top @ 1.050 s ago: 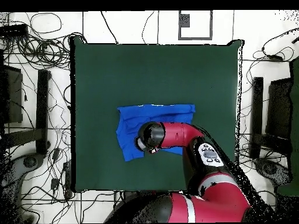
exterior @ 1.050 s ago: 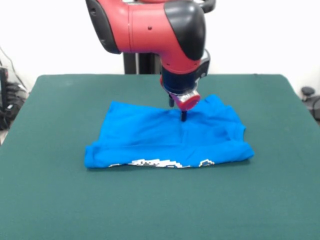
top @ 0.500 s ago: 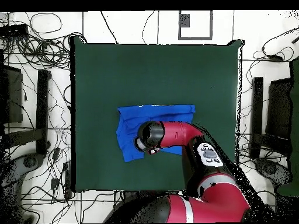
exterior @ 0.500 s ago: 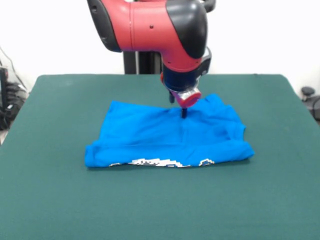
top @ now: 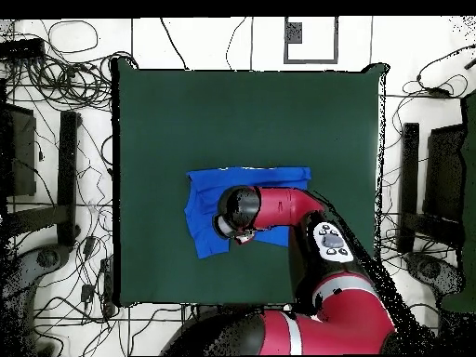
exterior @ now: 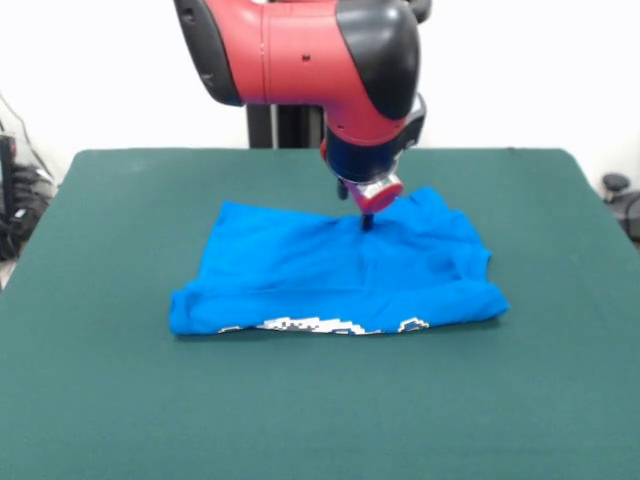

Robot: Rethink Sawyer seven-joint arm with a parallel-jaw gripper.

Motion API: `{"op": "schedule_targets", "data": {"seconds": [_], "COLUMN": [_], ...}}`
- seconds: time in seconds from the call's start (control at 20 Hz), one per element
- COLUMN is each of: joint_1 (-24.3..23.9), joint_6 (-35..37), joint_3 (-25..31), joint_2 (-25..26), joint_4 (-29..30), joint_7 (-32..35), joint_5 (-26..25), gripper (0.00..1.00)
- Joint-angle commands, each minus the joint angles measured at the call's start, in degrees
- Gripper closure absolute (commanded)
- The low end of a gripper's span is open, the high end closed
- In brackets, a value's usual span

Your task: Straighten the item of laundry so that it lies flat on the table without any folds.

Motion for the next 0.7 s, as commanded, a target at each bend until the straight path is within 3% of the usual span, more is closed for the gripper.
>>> {"op": "schedule_targets", "data": {"seconds": [0.05, 0.4, 0.7], "joint_1": [2.19, 4.27, 5.38], "joint_6": [2.51, 2.03, -3.14], "joint_3": [3.16, 2.47, 2.42], "joint_2": [0.72, 1.87, 2.43], "joint_4": [-3.57, -9.91, -12.17], "joint_7": [-2.02, 2.18, 3.67], "joint_5": [1.47, 3.12, 3.66], "gripper": [0.0, 0.0, 0.0]}}
